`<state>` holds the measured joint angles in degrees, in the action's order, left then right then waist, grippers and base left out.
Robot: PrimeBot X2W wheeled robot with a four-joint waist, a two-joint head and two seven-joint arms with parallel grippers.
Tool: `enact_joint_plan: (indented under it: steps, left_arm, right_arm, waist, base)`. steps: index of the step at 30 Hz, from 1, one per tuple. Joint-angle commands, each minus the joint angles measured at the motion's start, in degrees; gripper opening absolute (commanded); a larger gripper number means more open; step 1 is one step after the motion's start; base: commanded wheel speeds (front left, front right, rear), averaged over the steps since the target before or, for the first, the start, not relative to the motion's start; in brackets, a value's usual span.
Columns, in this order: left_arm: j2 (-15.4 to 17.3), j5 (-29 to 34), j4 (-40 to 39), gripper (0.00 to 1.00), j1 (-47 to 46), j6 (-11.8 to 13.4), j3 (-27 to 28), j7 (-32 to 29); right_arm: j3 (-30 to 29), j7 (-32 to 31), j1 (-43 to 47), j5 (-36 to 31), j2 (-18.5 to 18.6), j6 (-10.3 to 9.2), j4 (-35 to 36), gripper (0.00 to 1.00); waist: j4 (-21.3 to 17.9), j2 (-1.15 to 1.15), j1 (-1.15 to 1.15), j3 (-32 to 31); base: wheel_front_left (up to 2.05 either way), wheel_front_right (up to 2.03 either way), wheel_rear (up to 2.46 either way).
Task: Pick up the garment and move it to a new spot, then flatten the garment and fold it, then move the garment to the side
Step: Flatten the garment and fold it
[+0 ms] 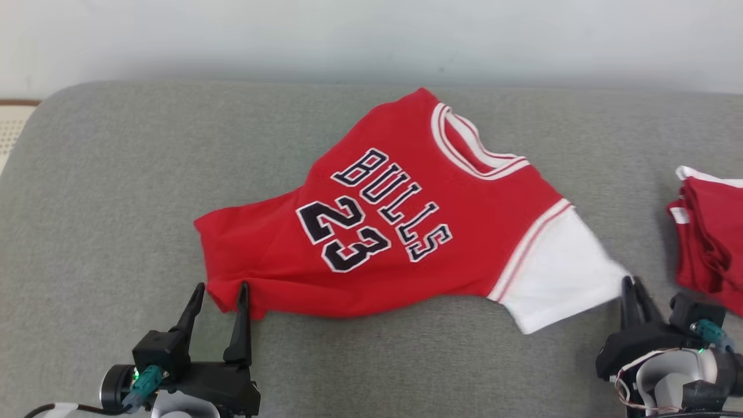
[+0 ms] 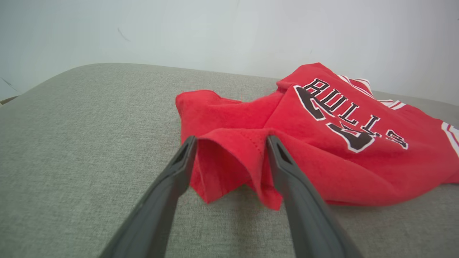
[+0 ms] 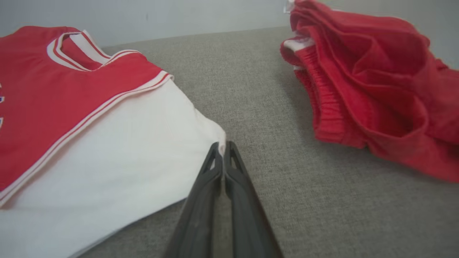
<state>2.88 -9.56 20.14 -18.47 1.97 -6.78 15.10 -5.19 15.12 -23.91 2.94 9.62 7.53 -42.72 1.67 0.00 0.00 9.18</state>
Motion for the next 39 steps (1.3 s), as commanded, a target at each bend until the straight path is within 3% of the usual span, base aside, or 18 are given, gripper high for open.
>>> enact_joint_plan:
  steps: [1,10,26,27,28,29,30,39]
  left_arm:
    - [0.1,-0.3,-0.5,1.00,1.1,0.2,0.4,0.1]
    - [0.0,1.1,-3.4,1.00,0.6,-0.2,1.9,0.1]
    - [1.1,4.8,19.4,1.00,-12.5,-4.0,1.7,0.1]
    - [1.3,5.1,19.8,0.67,-13.3,-4.1,1.7,0.1]
    - [1.3,5.1,19.8,0.67,-13.3,-4.1,1.7,0.1]
    - [1.5,5.4,19.4,0.43,-14.1,-4.1,1.7,0.1]
    - [1.5,5.8,18.6,0.00,-14.6,-3.9,1.7,0.1]
    - [2.5,8.0,12.6,0.00,-16.8,-3.5,1.0,0.1]
  right_arm:
    - [0.0,0.0,0.7,-0.3,0.0,-0.08,1.3,1.00]
    - [3.1,0.0,1.6,0.3,-1.6,-0.08,8.9,1.00]
    - [15.3,0.0,-1.1,4.9,-0.9,-0.08,14.6,1.00]
    - [15.5,0.0,-1.2,5.0,-0.8,-0.08,14.8,1.00]
    - [15.5,0.0,-1.2,5.0,-0.8,-0.08,14.8,1.00]
    - [15.6,0.0,-1.2,5.1,-0.7,-0.08,15.0,1.00]
    - [15.6,0.0,-1.2,5.2,-0.5,-0.08,15.1,1.00]
    - [15.1,0.0,-1.4,5.6,-0.8,-0.08,15.5,1.00]
  waist:
    - [-1.4,0.00,0.00,-0.9]
    - [-1.4,0.00,0.00,-1.2]
    - [-6.3,0.00,0.00,3.9]
    - [-6.5,0.00,0.00,4.2]
    - [-6.5,0.00,0.00,4.2]
    - [-6.6,0.00,0.00,4.4]
    - [-6.7,0.00,0.00,4.6]
    - [-6.8,0.00,0.00,6.4]
  base:
    - [0.00,0.00,0.00]
    - [0.00,0.00,0.00]
    - [0.00,0.00,0.00]
    - [0.00,0.00,0.00]
    - [0.00,0.00,0.00]
    - [0.00,0.00,0.00]
    - [0.00,0.00,0.00]
    - [0.00,0.00,0.00]
